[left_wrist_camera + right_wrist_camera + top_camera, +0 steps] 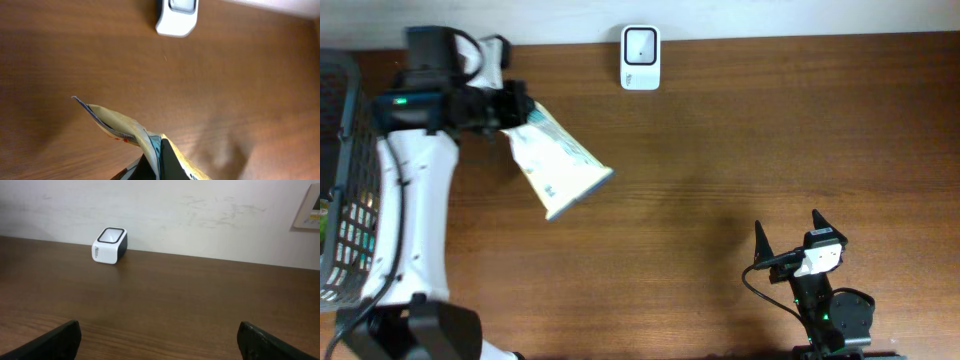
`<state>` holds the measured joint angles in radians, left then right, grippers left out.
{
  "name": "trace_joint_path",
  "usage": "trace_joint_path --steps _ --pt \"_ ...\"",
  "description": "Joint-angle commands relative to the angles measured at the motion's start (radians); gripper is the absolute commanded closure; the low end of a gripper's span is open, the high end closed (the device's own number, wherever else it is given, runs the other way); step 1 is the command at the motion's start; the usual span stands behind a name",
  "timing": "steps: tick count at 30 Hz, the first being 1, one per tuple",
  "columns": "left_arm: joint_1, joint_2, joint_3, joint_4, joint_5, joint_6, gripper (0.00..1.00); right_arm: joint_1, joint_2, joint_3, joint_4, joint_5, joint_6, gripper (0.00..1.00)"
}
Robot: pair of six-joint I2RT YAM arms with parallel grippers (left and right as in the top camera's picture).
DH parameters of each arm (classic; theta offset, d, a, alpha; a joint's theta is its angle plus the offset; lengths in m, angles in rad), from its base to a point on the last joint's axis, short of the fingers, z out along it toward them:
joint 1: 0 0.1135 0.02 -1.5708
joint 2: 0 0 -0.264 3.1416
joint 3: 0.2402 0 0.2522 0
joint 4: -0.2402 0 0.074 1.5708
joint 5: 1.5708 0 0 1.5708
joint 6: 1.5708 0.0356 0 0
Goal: Scan the item barcode
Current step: 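Carry the white snack bag out and drop it on the table centre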
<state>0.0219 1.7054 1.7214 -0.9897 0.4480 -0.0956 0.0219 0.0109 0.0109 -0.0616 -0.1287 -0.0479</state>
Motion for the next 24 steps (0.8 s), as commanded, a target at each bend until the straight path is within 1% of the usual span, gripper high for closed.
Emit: trace_joint_path --steps 1,3,7,14,24 --pt "-0.078 0.026 -0.05 0.024 0.019 0.023 1.0 -0.002 -0.007 -0.005 -0.006 0.002 0.007 0.02" --pt "-0.114 0.051 -0.079 0.039 0.019 0.037 1.0 -0.002 -0.007 -0.005 -0.006 0.002 0.007 0.02" --pt "-0.143 0.077 -0.138 0.08 0.016 0.037 1.0 -0.002 -0.007 -0.005 -0.005 0.002 0.007 0.01" --pt "-0.144 0.134 -0.19 0.129 0.016 0.037 1.0 -0.002 -0.007 -0.005 -0.006 0.002 0.007 0.01" --pt "-0.151 0.183 -0.203 0.148 0.016 0.037 1.0 -0.002 -0.007 -0.005 -0.006 0.002 0.006 0.01"
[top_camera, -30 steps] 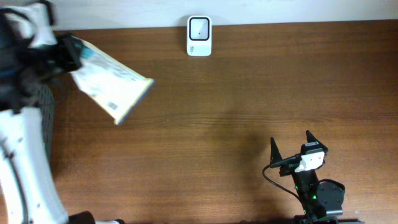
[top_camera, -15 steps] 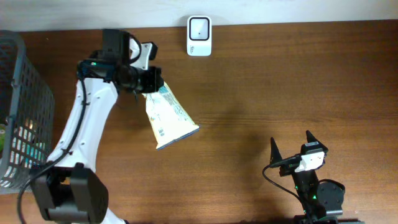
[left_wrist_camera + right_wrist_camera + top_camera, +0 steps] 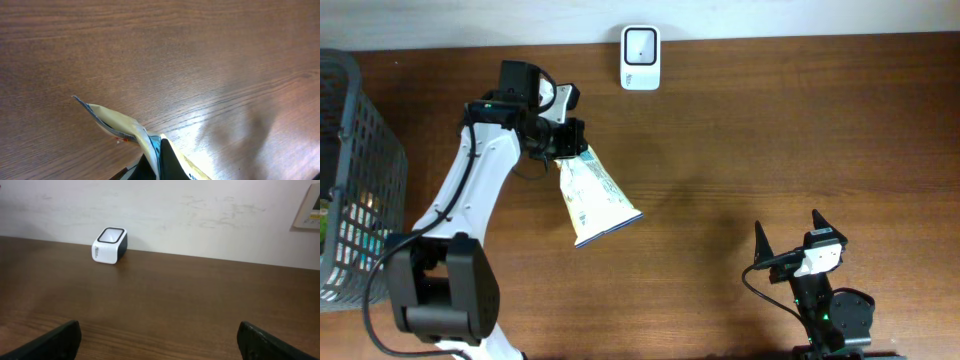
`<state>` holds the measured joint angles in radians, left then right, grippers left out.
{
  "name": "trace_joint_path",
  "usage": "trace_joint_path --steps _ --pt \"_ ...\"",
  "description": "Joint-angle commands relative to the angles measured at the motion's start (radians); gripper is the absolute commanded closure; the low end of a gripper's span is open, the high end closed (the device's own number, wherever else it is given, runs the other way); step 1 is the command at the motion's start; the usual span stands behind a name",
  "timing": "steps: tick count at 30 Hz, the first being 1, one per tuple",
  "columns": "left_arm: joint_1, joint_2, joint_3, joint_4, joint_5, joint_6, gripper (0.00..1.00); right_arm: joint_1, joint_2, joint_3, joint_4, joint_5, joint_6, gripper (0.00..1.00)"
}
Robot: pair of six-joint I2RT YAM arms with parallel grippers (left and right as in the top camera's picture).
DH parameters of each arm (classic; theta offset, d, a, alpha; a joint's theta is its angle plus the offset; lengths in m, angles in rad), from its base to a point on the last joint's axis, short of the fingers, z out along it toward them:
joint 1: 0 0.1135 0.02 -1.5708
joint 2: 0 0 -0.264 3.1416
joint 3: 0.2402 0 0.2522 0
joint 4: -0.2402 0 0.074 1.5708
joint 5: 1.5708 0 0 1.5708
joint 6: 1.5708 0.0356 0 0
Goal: Scan the item barcode
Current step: 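Carry the white snack bag out and drop it on the table centre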
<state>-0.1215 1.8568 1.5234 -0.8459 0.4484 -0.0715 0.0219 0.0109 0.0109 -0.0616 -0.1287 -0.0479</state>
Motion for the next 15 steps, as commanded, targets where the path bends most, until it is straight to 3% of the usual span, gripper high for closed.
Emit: trace_joint_path --steps 1,11,15 --pt "-0.011 0.041 -0.005 0.005 0.016 0.013 1.0 -0.002 -0.007 -0.005 -0.005 0.002 0.007 0.01" --pt "-0.021 0.047 -0.005 0.031 -0.004 0.014 1.0 -0.002 -0.007 -0.005 -0.006 0.002 0.007 0.02" --pt "-0.05 0.048 -0.005 0.058 -0.003 0.247 1.0 -0.002 -0.007 -0.005 -0.006 0.002 0.006 0.01"
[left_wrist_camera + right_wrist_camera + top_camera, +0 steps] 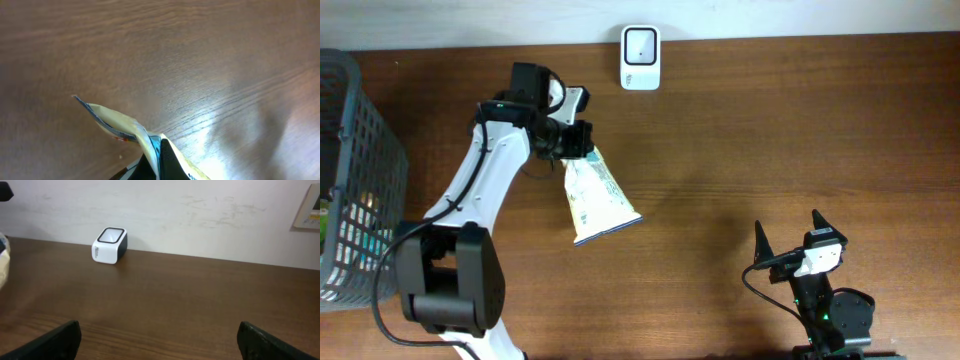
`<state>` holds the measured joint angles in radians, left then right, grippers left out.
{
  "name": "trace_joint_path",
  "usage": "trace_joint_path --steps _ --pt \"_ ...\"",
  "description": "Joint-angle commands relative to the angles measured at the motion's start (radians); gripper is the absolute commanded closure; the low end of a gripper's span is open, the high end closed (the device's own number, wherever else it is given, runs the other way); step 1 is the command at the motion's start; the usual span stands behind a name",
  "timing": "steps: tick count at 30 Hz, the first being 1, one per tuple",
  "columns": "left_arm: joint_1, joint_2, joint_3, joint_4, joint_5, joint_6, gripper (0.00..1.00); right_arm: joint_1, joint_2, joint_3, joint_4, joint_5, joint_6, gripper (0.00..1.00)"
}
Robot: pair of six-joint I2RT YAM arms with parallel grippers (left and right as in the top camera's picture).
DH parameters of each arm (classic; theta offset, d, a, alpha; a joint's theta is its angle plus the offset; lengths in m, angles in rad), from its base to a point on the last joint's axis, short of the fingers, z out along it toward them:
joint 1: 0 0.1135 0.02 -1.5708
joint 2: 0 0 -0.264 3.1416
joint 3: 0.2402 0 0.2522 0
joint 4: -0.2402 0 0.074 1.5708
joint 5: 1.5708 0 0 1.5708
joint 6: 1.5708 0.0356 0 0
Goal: Scan the item barcode
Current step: 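Carry the white snack bag out and drop it on the table centre, then reach the left gripper back into the basket and grasp the green tea pack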
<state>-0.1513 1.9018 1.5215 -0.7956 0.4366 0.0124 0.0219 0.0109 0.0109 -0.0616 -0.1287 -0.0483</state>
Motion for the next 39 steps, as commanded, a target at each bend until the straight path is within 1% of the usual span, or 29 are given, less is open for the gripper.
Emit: trace_joint_path --steps 1,2,3,4,5,6,7,9,11,13,15,17,20,22,24,30,33,39 --pt "-0.027 0.004 -0.003 0.009 0.008 0.191 1.0 -0.002 -0.007 -0.005 -0.006 0.002 0.007 0.01" --pt "-0.037 0.008 -0.003 0.009 0.007 0.224 0.82 -0.002 -0.007 -0.005 -0.006 0.002 0.007 0.02" --pt "-0.046 0.012 -0.003 0.018 -0.019 0.229 0.54 -0.002 -0.007 -0.005 -0.006 0.002 0.007 0.02" --pt "-0.051 0.013 -0.003 0.043 -0.066 0.229 0.32 -0.002 -0.007 -0.005 -0.006 0.002 0.007 0.01" --pt "-0.051 0.013 -0.002 0.069 -0.079 0.228 0.18 -0.002 -0.007 -0.005 -0.006 0.002 0.007 0.02" --pt "-0.048 0.009 0.01 0.089 -0.077 0.217 0.1 -0.002 -0.007 -0.005 -0.006 0.002 0.007 0.01" --pt "-0.034 0.005 0.063 0.087 -0.078 0.166 0.09 -0.002 -0.007 -0.005 -0.006 0.002 0.007 0.02" --pt "0.002 -0.01 0.195 0.029 -0.078 0.108 0.09 -0.002 -0.007 -0.005 -0.005 0.002 0.007 0.01" --pt "0.061 -0.036 0.384 -0.094 -0.1 0.105 0.09 -0.002 -0.007 -0.005 -0.006 0.002 0.007 0.01" --pt "0.143 -0.068 0.558 -0.226 -0.185 0.093 0.09 -0.002 -0.007 -0.005 -0.006 0.002 0.007 0.02" --pt "0.251 -0.103 0.669 -0.315 -0.233 0.07 0.09 -0.002 -0.007 -0.005 -0.006 0.002 0.007 0.02" --pt "0.323 -0.13 0.687 -0.333 -0.233 0.046 0.1 -0.002 -0.007 -0.005 -0.006 0.002 0.007 0.02" --pt "0.471 -0.147 0.686 -0.389 -0.241 0.023 0.12 -0.002 -0.007 -0.005 -0.005 0.002 0.007 0.01" --pt "0.517 -0.146 0.686 -0.411 -0.29 -0.016 0.12 -0.002 -0.007 -0.005 -0.005 0.002 0.007 0.01" --pt "0.56 -0.146 0.686 -0.412 -0.303 -0.029 0.12 -0.002 -0.007 -0.005 -0.006 0.002 0.007 0.01" --pt "0.633 -0.146 0.686 -0.402 -0.304 -0.029 0.12 -0.002 -0.007 -0.005 -0.005 0.002 0.007 0.01" --pt "0.652 -0.146 0.686 -0.41 -0.367 -0.029 0.13 -0.002 -0.007 -0.005 -0.005 0.002 0.007 0.02" --pt "0.652 -0.099 0.686 -0.41 -0.415 -0.029 0.13 -0.002 -0.007 -0.005 -0.006 0.002 0.007 0.02"
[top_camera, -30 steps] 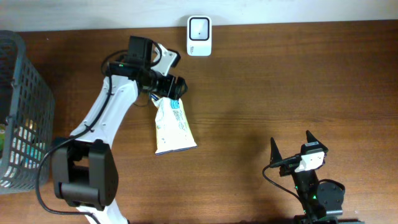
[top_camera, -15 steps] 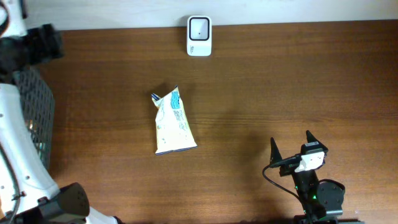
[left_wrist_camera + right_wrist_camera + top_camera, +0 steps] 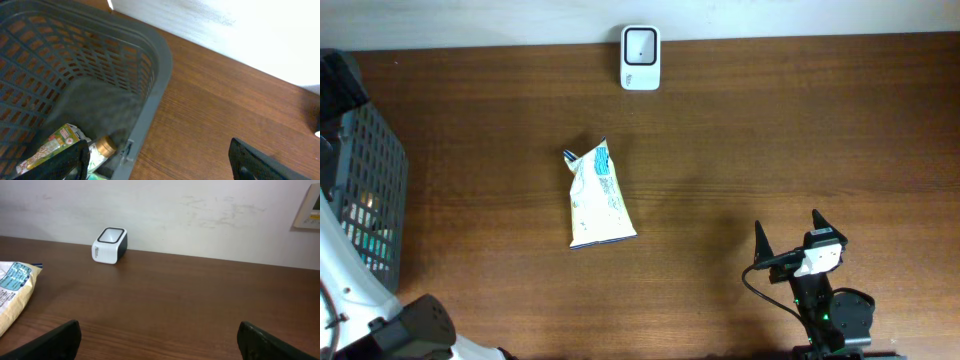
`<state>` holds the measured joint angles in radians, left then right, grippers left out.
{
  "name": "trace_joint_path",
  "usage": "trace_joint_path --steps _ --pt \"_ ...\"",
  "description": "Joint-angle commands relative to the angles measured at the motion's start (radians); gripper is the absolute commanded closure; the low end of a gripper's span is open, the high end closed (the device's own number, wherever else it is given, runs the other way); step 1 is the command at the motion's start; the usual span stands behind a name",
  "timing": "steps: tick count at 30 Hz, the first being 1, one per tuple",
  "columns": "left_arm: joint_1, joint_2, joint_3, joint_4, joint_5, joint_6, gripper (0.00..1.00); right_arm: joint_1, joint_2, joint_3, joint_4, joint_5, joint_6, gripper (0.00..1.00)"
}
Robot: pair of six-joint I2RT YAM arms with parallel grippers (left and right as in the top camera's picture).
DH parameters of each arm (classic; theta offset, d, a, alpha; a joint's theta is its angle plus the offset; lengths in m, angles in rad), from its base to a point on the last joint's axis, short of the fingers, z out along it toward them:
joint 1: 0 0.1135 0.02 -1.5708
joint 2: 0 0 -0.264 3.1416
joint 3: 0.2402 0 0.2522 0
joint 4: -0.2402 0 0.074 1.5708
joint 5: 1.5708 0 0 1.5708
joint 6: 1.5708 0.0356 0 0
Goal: Scan the item barcode
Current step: 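Reach the left gripper back into the basket and grasp the green tea pack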
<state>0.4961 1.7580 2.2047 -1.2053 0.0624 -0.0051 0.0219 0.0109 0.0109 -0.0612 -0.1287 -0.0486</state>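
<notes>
The item, a pale snack bag (image 3: 597,201) with blue print, lies flat on the wooden table left of centre, held by nothing; its end also shows in the right wrist view (image 3: 14,292). The white barcode scanner (image 3: 640,44) stands at the back edge, well behind the bag, and is seen too from the right wrist (image 3: 109,245). My left gripper (image 3: 160,165) is open above the basket's near rim, far left of the bag. My right gripper (image 3: 790,238) rests open at the front right, nothing between its fingers (image 3: 55,342).
A grey mesh basket (image 3: 365,190) stands at the table's left edge; inside it lie a green packet (image 3: 47,147) and a bottle with a gold cap (image 3: 102,146). A white wall runs behind the table (image 3: 200,215).
My left gripper was shut on the bag's top end near the table's middle left. Now the bag lies flat and free, and the left gripper is open over the basket. The right arm has not moved.
My left gripper held the bag in the air at the back left, near the basket. Then it had the bag further right, in front of the scanner, its lower end down towards the table. Now the bag lies there released and the gripper is back at the basket.
</notes>
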Motion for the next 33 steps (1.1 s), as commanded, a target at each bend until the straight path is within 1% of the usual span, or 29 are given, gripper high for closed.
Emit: trace_joint_path --steps 1,8,12,14,16,17,21,24,26,27,29,30,32,33 --pt "0.007 0.061 0.003 0.0 -0.041 -0.011 0.14 -0.002 -0.007 -0.005 -0.006 0.002 0.008 0.02" --pt "0.025 0.13 0.003 0.007 -0.045 -0.016 0.15 -0.002 -0.007 -0.005 -0.006 0.002 0.007 0.01" --pt "0.046 0.13 0.003 -0.002 -0.06 -0.061 0.15 -0.002 -0.007 -0.005 -0.006 0.002 0.008 0.02" --pt "0.047 0.13 0.003 -0.002 -0.063 -0.066 0.16 -0.002 -0.007 -0.005 -0.006 0.002 0.007 0.01" --pt "0.055 0.13 0.003 -0.009 -0.093 -0.124 0.16 -0.002 -0.007 -0.005 -0.006 0.002 0.007 0.02" --pt "0.061 0.13 0.003 -0.009 -0.093 -0.131 0.16 -0.002 -0.007 -0.005 -0.006 0.002 0.008 0.01" --pt "0.132 0.13 0.003 -0.02 -0.096 -0.203 0.16 -0.002 -0.007 -0.005 -0.006 0.002 0.008 0.01" --pt "0.202 0.131 0.003 -0.042 -0.093 -0.216 0.15 -0.002 -0.007 -0.005 -0.006 0.002 0.008 0.01" --pt "0.246 0.142 0.001 -0.054 -0.094 -0.218 0.16 -0.002 -0.007 -0.005 -0.006 0.002 0.007 0.01" --pt "0.259 0.146 -0.014 -0.048 -0.116 -0.218 0.21 -0.002 -0.007 -0.005 -0.006 0.002 0.008 0.02" --pt "0.275 0.146 -0.089 0.013 -0.12 -0.164 0.22 -0.002 -0.007 -0.005 -0.006 0.002 0.008 0.01" --pt "0.278 0.146 -0.147 0.054 -0.12 -0.098 0.22 -0.002 -0.007 -0.005 -0.006 0.002 0.008 0.02" --pt "0.277 0.146 -0.225 0.109 -0.114 0.009 0.27 -0.002 -0.007 -0.005 -0.006 0.002 0.008 0.02" --pt "0.277 0.146 -0.288 0.16 -0.084 0.155 0.28 -0.002 -0.007 -0.005 -0.006 0.002 0.008 0.02"
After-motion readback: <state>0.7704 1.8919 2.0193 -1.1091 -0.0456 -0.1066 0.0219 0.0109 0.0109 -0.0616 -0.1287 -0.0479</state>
